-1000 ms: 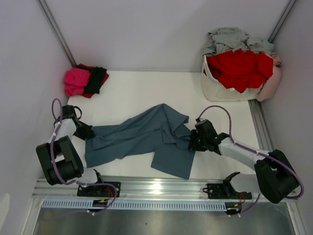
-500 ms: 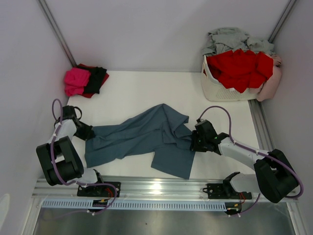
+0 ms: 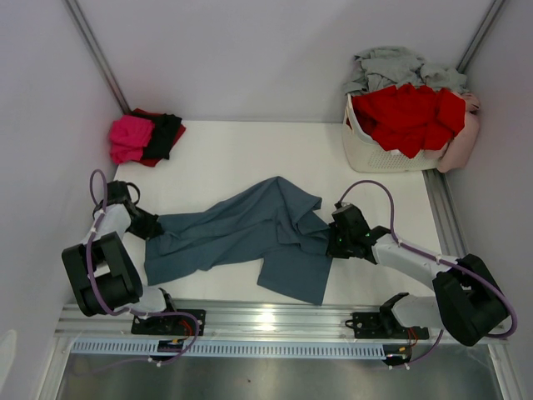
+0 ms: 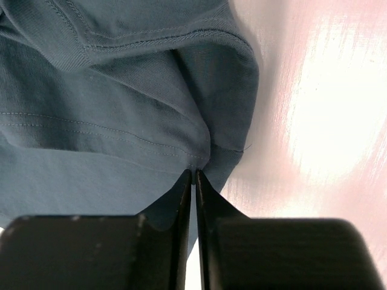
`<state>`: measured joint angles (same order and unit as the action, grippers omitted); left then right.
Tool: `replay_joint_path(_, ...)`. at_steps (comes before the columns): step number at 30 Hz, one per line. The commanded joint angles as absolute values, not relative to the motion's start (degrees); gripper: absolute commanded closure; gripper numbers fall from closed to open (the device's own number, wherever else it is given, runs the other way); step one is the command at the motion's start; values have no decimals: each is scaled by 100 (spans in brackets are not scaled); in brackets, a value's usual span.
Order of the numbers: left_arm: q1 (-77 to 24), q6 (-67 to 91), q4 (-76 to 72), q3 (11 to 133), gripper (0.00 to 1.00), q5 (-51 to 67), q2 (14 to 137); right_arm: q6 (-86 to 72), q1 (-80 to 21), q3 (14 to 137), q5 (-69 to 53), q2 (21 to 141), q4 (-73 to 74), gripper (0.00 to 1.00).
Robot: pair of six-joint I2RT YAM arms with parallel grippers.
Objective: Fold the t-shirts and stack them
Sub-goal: Flatten out the tshirt
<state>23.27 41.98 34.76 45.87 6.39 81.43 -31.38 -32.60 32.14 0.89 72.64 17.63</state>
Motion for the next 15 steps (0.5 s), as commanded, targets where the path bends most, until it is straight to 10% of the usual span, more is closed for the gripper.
replay_joint_path(1,2382,4140,3349,4570,99,773,7998,-3164,-3243,3217,132,7207,1591,92)
replay_joint_path(15,2364,4201,3226,4667,99,721,7481,-2699,-3243,4033,552,7383,2012,100)
